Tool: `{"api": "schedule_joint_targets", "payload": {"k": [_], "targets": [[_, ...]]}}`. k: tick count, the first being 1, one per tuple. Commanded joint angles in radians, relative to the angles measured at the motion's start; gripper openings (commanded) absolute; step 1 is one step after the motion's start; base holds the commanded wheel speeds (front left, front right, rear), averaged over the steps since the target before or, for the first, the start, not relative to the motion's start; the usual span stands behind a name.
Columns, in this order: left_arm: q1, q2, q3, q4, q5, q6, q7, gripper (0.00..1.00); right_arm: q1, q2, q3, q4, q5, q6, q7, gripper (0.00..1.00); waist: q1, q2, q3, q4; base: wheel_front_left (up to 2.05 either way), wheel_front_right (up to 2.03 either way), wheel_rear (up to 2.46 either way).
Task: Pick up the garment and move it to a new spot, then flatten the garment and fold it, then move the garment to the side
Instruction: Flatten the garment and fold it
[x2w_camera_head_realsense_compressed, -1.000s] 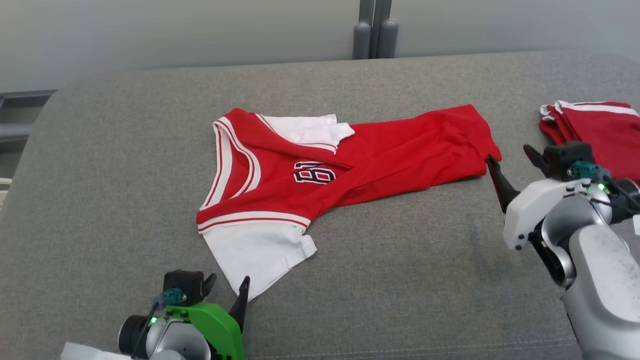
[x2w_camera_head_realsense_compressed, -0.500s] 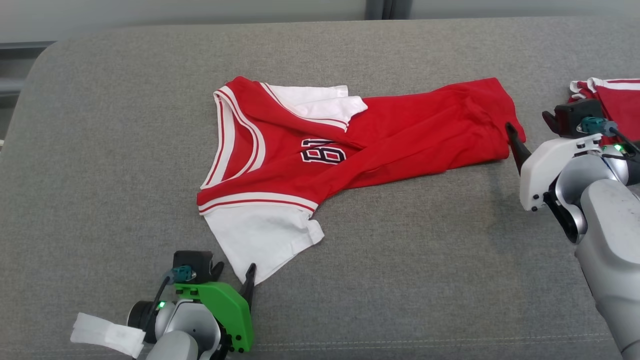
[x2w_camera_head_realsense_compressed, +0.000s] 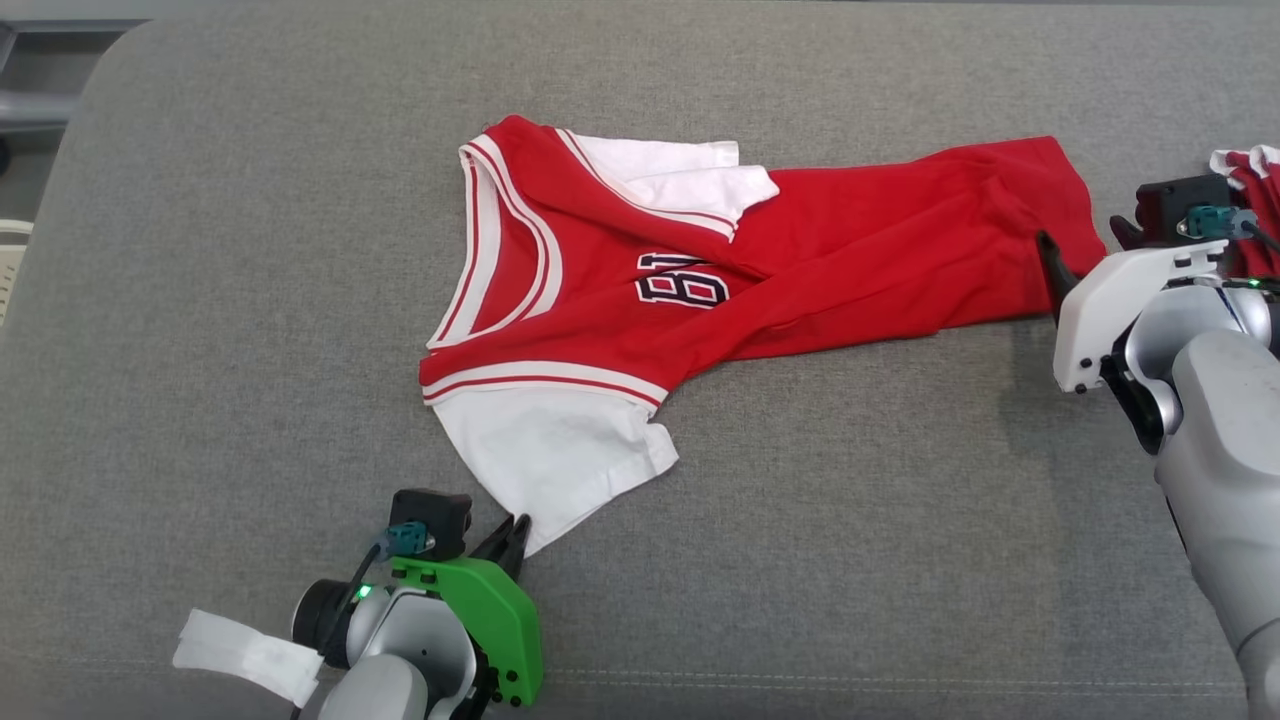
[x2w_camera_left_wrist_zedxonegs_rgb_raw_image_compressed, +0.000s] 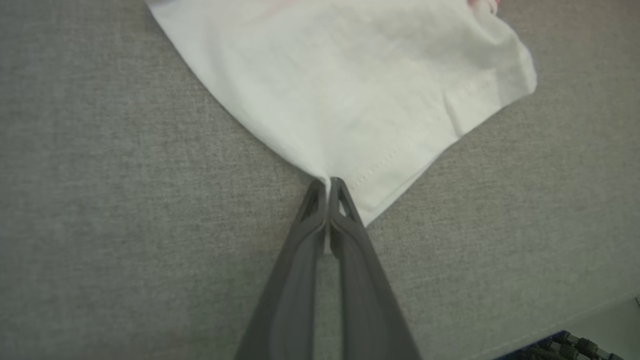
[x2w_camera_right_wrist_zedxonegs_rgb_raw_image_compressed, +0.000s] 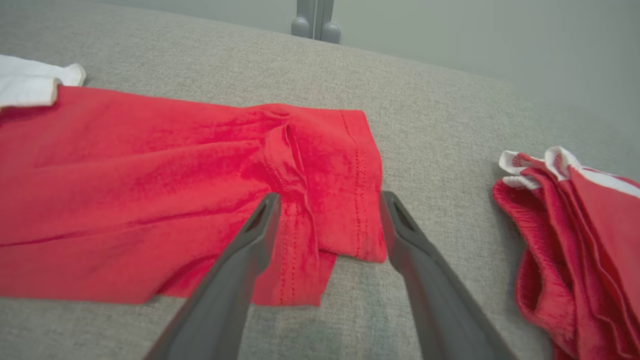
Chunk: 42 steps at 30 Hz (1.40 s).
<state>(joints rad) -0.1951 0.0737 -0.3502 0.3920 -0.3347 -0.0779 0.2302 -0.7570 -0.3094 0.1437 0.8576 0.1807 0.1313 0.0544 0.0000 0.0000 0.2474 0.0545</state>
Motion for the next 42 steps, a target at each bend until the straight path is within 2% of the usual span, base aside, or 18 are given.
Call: {"api": "schedule_joint_targets", "payload": {"k": [1,5,6,8,9,12,17,18,20,26,31,32,33,34,38,42], "targets": [[0.011,0.003,-0.007,0.01,0.002,-0.002,0.007,0.0,-0.023,0.002,0.003,0.02,0.015,-0.001,0.005,1.0,0.0,0.0,0.017,0.013,0.0,0.0,0.0],[0.004,0.003,-0.013,0.01,-0.002,-0.001,0.003,0.0,-0.064,0.004,0.016,0.057,0.031,-0.001,0.008,1.0,0.0,0.0,0.036,0.024,0.0,0.0,0.0],[0.003,0.003,-0.015,0.012,-0.002,0.0,0.005,0.0,-0.07,0.003,0.02,0.066,0.033,-0.001,0.01,0.89,0.0,0.0,0.04,0.027,0.0,0.0,0.0],[0.001,0.003,-0.018,0.016,-0.004,0.0,0.005,0.0,-0.08,0.002,0.031,0.081,0.037,-0.001,0.01,0.51,0.0,0.0,0.043,0.03,0.0,0.0,0.0],[0.0,0.003,-0.019,0.018,-0.005,0.001,0.005,0.0,-0.086,0.001,0.036,0.089,0.04,-0.001,0.012,0.46,0.0,0.0,0.045,0.032,0.0,0.0,0.0],[-0.001,0.003,-0.02,0.024,-0.009,0.002,0.0,0.0,-0.095,0.0,0.045,0.106,0.052,-0.001,0.009,0.41,0.0,0.0,0.045,0.033,0.0,0.0,0.0],[0.0,0.002,-0.024,0.033,-0.014,0.004,-0.004,0.0,-0.09,0.0,0.037,0.135,0.077,-0.001,0.0,0.38,0.0,0.0,0.034,0.03,0.0,0.0,0.0],[0.0,0.002,-0.025,0.035,-0.016,0.004,-0.005,0.0,-0.089,-0.001,0.04,0.141,0.08,-0.001,0.0,0.38,0.0,0.0,0.032,0.029,0.0,0.0,0.0],[0.001,0.002,-0.028,0.037,-0.014,0.005,-0.006,0.0,-0.09,0.0,0.042,0.156,0.088,-0.001,-0.001,0.46,0.0,0.0,0.028,0.028,0.0,0.0,0.0],[0.001,0.007,-0.033,0.037,-0.016,0.011,-0.009,0.0,-0.108,0.01,0.061,0.176,0.1,-0.001,-0.009,0.41,0.0,0.0,0.028,0.029,0.0,0.0,0.0],[0.0,0.009,-0.037,0.037,-0.02,0.015,-0.011,0.0,-0.118,0.005,0.078,0.191,0.107,-0.001,-0.013,0.3,0.0,0.0,0.032,0.033,0.0,0.0,0.0],[0.0,0.009,-0.038,0.038,-0.021,0.014,-0.011,0.0,-0.122,0.003,0.08,0.195,0.108,-0.001,-0.013,0.23,0.0,0.0,0.033,0.034,0.0,0.0,0.0],[-0.001,0.009,-0.039,0.039,-0.023,0.014,-0.011,0.0,-0.126,0.001,0.083,0.197,0.107,-0.001,-0.011,0.07,0.0,0.0,0.034,0.035,0.0,0.0,0.0],[-0.002,0.009,-0.04,0.041,-0.023,0.014,-0.011,0.0,-0.13,-0.001,0.086,0.199,0.108,-0.001,-0.011,0.0,0.0,0.0,0.035,0.035,0.0,0.0,0.0],[-0.005,0.007,-0.04,0.047,-0.033,0.015,-0.011,0.0,-0.133,-0.003,0.092,0.211,0.117,-0.001,-0.018,0.0,0.0,0.0,0.037,0.035,0.0,0.0,0.0],[-0.02,0.0,0.008,0.005,-0.091,0.013,-0.079,0.0,-0.134,0.002,0.084,0.193,0.161,-0.001,-0.049,0.0,0.0,0.0,0.025,0.035,0.0,0.0,0.0]]}}
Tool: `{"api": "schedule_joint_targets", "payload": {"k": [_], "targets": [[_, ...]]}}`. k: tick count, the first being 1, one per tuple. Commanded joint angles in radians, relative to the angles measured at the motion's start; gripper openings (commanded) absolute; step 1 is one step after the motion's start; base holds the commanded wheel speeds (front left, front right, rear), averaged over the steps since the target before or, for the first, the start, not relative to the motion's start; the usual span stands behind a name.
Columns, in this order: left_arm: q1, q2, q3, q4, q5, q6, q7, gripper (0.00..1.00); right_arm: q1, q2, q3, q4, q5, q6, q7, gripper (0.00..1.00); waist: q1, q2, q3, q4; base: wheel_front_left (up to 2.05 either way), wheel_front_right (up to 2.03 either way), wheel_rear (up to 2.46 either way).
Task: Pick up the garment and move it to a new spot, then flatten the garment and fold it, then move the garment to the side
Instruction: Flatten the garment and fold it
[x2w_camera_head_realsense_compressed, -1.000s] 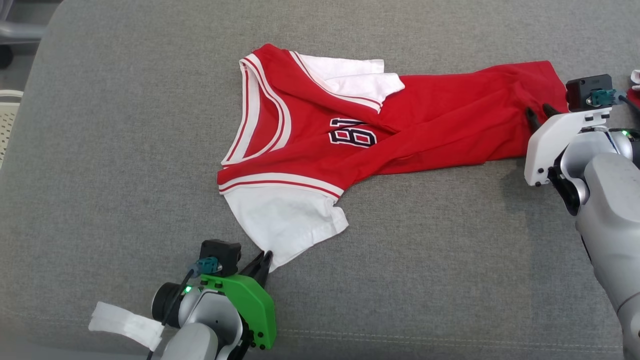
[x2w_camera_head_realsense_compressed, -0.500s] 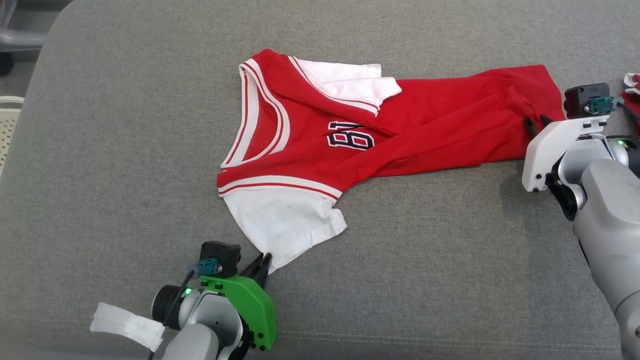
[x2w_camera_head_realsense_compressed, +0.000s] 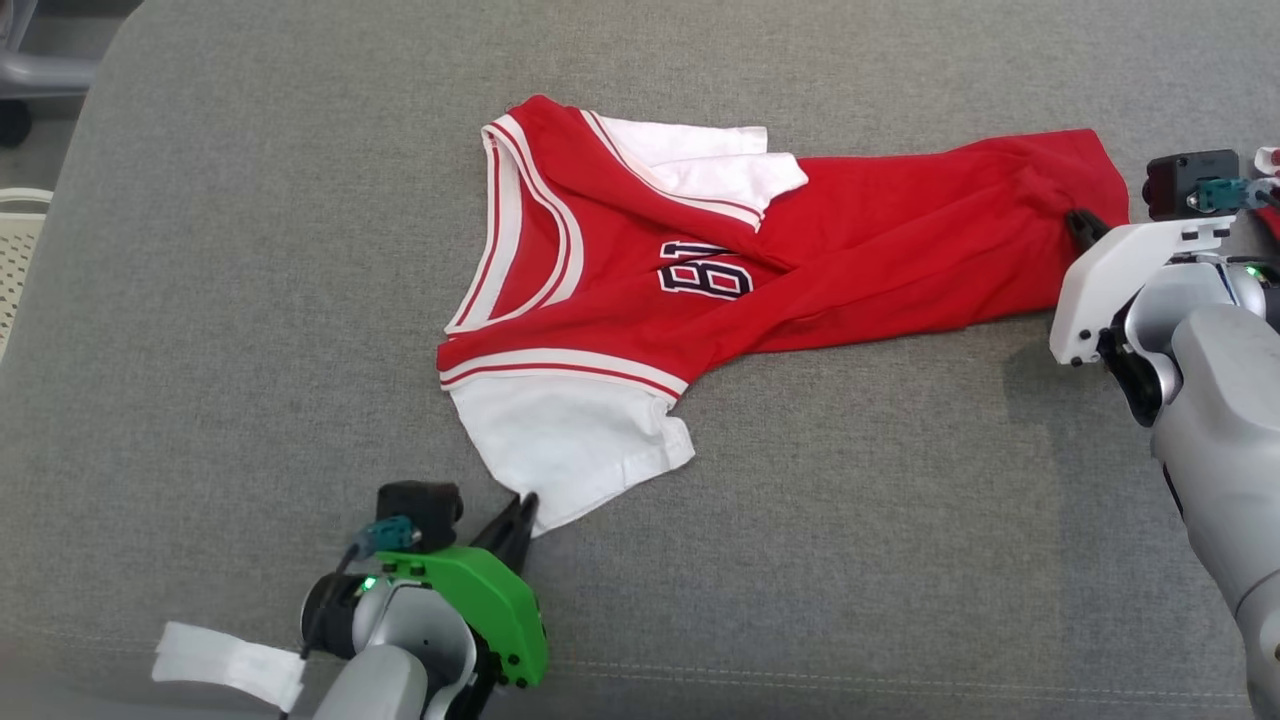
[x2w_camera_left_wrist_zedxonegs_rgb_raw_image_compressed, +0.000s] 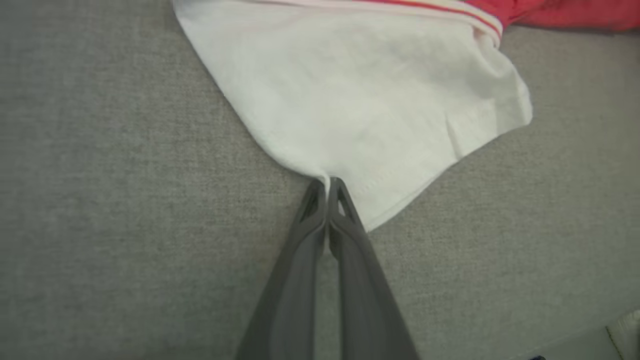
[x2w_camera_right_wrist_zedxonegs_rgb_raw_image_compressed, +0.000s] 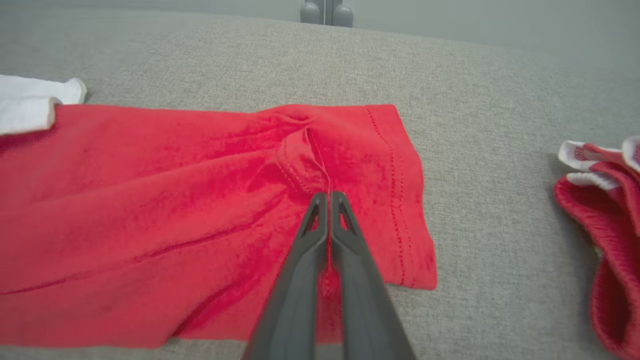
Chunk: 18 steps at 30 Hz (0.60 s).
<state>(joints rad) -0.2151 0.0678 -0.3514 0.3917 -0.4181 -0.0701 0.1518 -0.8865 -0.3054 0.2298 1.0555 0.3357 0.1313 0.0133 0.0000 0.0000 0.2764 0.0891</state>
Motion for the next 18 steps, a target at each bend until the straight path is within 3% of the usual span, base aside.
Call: {"api": "schedule_joint_targets", "payload": {"k": [1,10,18], "targets": [[-0.004,0.004,0.019,-0.008,-0.017,0.001,-0.015,0.0,-0.002,0.001,-0.003,-0.012,0.019,-0.001,-0.009,0.0,0.0,0.0,-0.009,0.0,0.0,0.0,0.0],[-0.032,-0.004,0.109,-0.153,-0.131,-0.007,-0.098,0.0,0.041,-0.009,-0.014,-0.128,0.194,-0.001,-0.001,0.0,0.0,0.0,-0.063,-0.01,0.0,0.0,0.0],[-0.123,-0.01,0.166,-0.25,-0.249,-0.009,-0.103,0.0,0.022,-0.005,-0.053,-0.21,0.296,-0.001,0.004,0.0,0.0,0.0,-0.057,-0.031,0.0,0.0,0.0]]}}
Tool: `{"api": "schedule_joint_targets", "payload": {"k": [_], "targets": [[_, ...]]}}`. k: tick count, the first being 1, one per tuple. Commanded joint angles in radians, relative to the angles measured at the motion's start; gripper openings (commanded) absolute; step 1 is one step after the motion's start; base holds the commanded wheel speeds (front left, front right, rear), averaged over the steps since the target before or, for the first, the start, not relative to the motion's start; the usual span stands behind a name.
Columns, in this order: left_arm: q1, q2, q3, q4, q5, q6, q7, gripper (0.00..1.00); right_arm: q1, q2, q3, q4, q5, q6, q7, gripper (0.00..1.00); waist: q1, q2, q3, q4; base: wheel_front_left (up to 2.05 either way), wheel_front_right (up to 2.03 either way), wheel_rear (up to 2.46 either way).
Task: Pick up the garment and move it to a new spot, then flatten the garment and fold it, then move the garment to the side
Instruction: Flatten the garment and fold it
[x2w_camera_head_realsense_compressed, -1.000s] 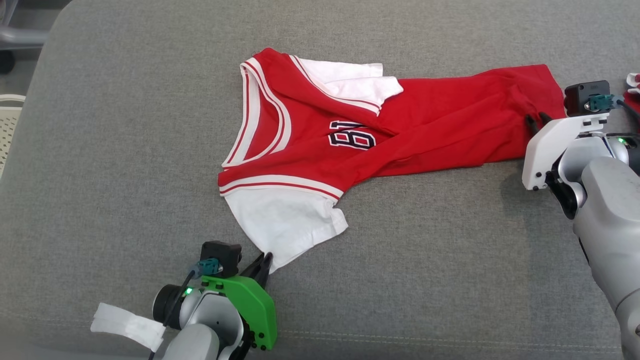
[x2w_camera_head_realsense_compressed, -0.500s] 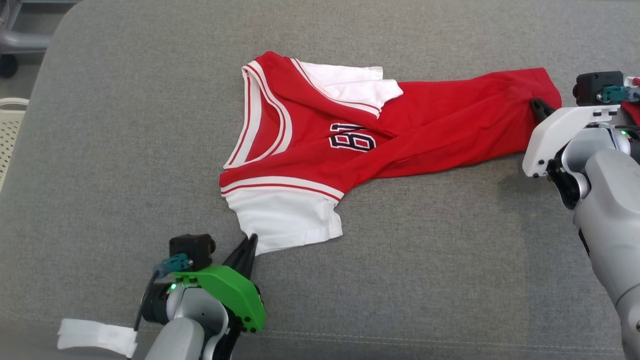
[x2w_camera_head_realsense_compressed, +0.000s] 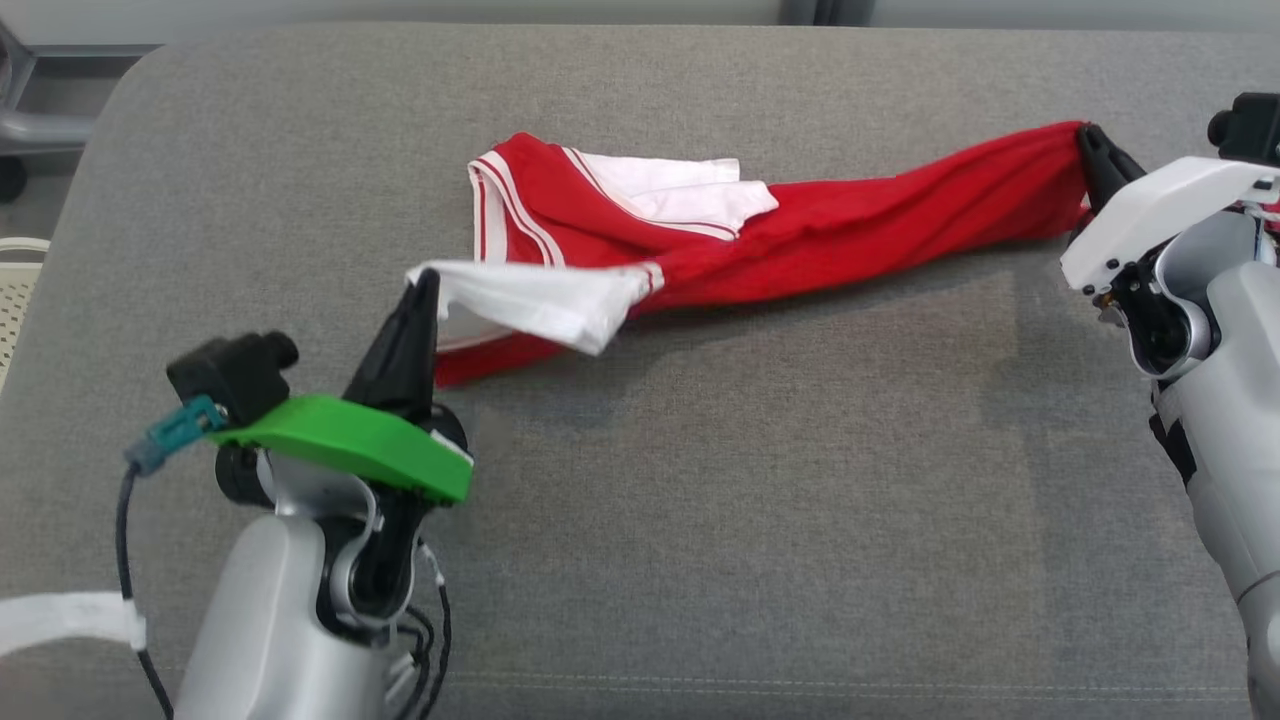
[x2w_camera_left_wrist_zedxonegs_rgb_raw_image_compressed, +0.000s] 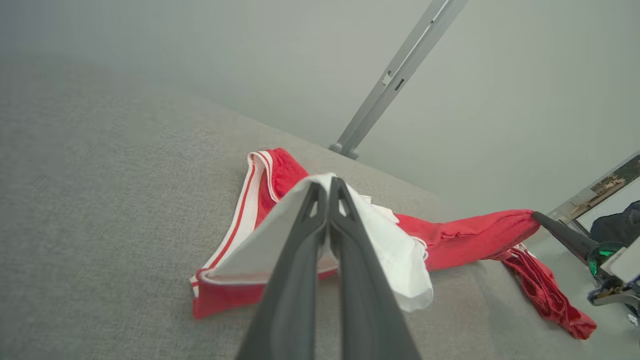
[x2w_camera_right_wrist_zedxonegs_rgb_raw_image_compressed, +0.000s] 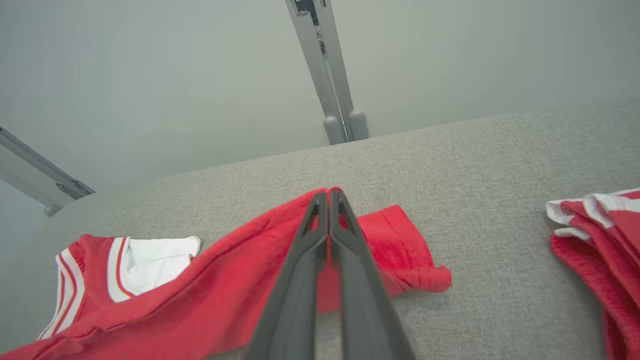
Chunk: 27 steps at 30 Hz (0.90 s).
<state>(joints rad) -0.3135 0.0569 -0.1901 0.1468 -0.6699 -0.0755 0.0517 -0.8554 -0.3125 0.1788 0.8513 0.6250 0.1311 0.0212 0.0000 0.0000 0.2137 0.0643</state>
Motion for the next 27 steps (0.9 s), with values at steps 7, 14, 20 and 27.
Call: {"api": "schedule_joint_targets", "payload": {"k": [7,14,20,27], "targets": [[-0.216,0.005,0.054,-0.021,0.0,0.012,-0.053,0.0,-0.041,0.02,-0.022,-0.04,0.022,-0.001,-0.016,0.0,0.0,0.0,0.009,-0.032,0.0,0.0,0.0],[-0.385,0.022,0.076,0.022,0.028,0.008,-0.11,0.0,-0.06,0.041,-0.063,-0.057,0.028,-0.001,-0.048,0.0,0.0,0.0,-0.003,-0.065,0.0,0.0,0.0],[-0.497,0.056,0.084,0.104,0.042,0.01,-0.1,0.0,-0.11,0.08,-0.046,-0.063,-0.007,-0.001,-0.018,0.0,0.0,0.0,0.042,-0.113,0.0,0.0,0.0],[-0.691,0.096,0.101,0.213,0.041,0.014,-0.072,0.0,-0.266,0.162,-0.031,-0.037,-0.067,-0.001,0.0,0.0,0.0,0.0,0.196,-0.185,0.0,0.0,0.0]]}}
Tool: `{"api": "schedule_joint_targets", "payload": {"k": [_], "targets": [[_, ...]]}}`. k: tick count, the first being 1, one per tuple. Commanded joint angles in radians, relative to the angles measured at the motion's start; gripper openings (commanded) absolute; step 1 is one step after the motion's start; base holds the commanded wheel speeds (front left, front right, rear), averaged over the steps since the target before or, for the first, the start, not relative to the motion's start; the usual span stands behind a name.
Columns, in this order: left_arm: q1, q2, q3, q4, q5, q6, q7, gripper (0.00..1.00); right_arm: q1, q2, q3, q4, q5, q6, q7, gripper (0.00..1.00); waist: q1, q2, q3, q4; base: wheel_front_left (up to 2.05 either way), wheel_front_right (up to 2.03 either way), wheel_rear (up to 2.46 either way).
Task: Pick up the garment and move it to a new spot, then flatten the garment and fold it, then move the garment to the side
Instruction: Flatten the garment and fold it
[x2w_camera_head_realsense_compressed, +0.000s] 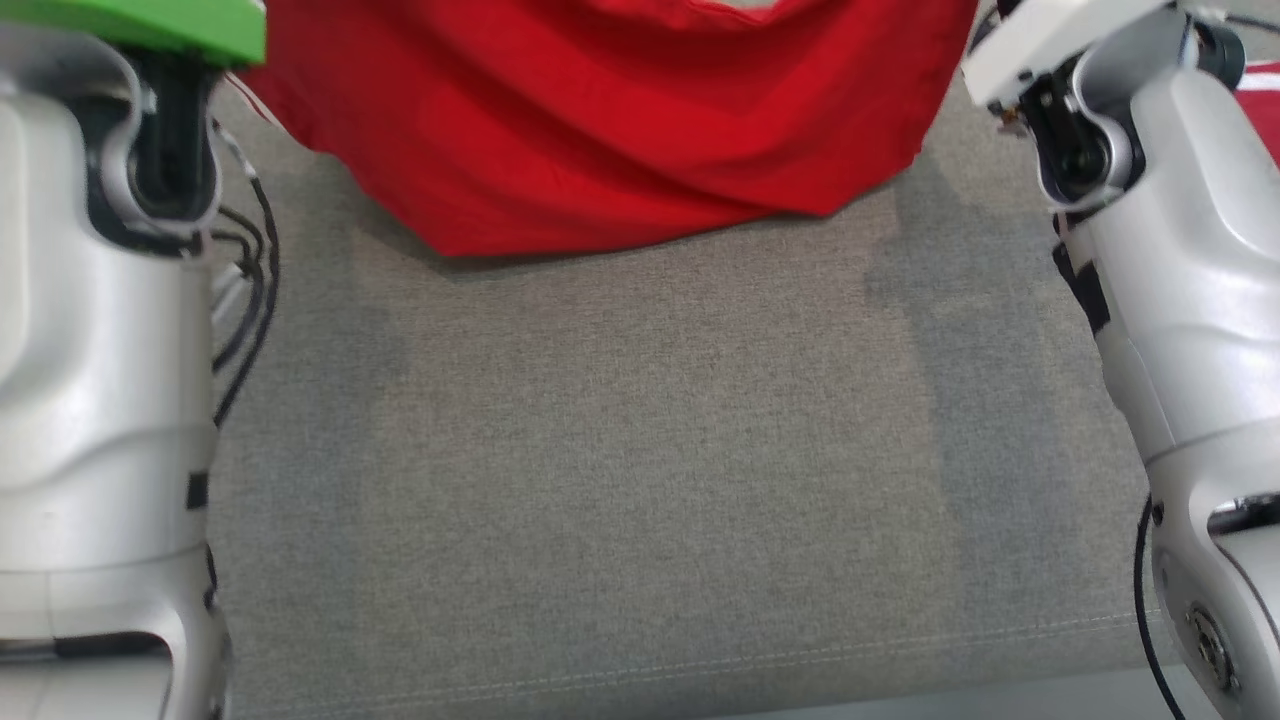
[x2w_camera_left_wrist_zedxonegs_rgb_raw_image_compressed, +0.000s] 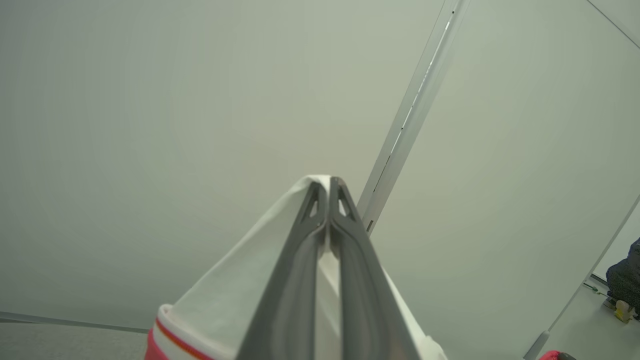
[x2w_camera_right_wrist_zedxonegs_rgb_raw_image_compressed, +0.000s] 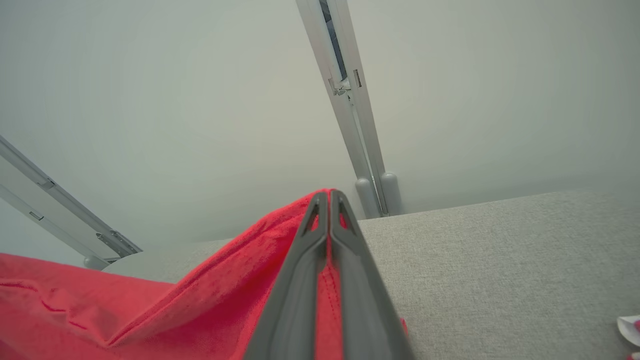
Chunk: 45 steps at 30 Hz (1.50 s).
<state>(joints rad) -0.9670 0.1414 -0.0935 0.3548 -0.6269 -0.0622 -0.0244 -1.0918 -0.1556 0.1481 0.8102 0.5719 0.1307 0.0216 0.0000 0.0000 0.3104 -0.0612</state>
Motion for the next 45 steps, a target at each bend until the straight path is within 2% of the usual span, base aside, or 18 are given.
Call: {"api": "schedule_joint_targets", "payload": {"k": [1,6,11,16,21,24,26,29,31,38,45], "targets": [[-0.079,0.024,0.006,0.018,0.002,-0.002,0.013,0.0,-0.064,0.016,-0.003,0.011,-0.023,0.0,-0.006,0.0,0.0,0.0,0.126,-0.07,0.0,0.0,0.0],[-0.281,0.072,-0.016,0.044,-0.033,-0.042,0.103,0.0,-0.242,0.065,-0.031,0.056,-0.07,0.0,-0.044,0.0,0.0,0.0,0.248,-0.11,0.0,0.0,0.0],[-0.48,0.112,-0.005,0.032,-0.056,-0.054,0.14,0.0,-0.411,0.076,-0.072,0.093,-0.133,0.0,-0.104,0.0,0.0,0.0,0.341,-0.117,0.0,0.0,0.0],[-0.609,0.12,0.016,0.033,-0.051,-0.058,0.075,0.0,-0.515,0.071,-0.128,0.14,-0.213,0.0,-0.188,0.0,0.0,0.0,0.378,-0.113,0.0,0.0,0.0],[-0.72,0.108,0.012,0.024,-0.042,-0.064,-0.052,0.0,-0.623,0.068,-0.231,0.17,-0.314,0.0,-0.27,0.0,0.0,0.0,0.379,-0.111,0.0,0.0,0.0],[-0.755,0.107,-0.014,0.019,-0.052,-0.069,-0.114,0.0,-0.655,0.069,-0.302,0.132,-0.383,0.0,-0.287,0.0,0.0,0.0,0.37,-0.11,0.0,0.0,0.0],[-0.775,0.11,-0.045,-0.001,-0.065,-0.069,-0.155,0.0,-0.663,0.073,-0.356,0.041,-0.439,0.0,-0.288,0.0,0.0,0.0,0.366,-0.106,0.0,0.0,0.0],[-0.755,0.126,-0.08,-0.03,-0.106,-0.069,-0.2,0.0,-0.61,0.095,-0.413,-0.071,-0.508,0.0,-0.286,0.0,0.0,0.0,0.362,-0.098,0.0,0.0,0.0],[-0.723,0.134,-0.094,-0.029,-0.132,-0.069,-0.215,0.0,-0.585,0.103,-0.418,-0.097,-0.534,0.0,-0.286,0.0,0.0,0.0,0.363,-0.093,0.0,0.0,0.0],[-0.53,0.17,-0.172,-0.019,-0.18,-0.069,-0.237,0.0,-0.474,0.104,-0.34,-0.039,-0.55,0.0,-0.286,0.0,0.0,0.0,0.351,-0.061,0.0,0.0,0.0],[-0.211,0.111,-0.125,-0.073,-0.182,-0.065,-0.24,0.0,-0.339,0.07,-0.245,0.039,-0.503,-0.001,-0.268,0.0,0.0,0.0,0.254,-0.016,0.0,0.0,0.0]]}}
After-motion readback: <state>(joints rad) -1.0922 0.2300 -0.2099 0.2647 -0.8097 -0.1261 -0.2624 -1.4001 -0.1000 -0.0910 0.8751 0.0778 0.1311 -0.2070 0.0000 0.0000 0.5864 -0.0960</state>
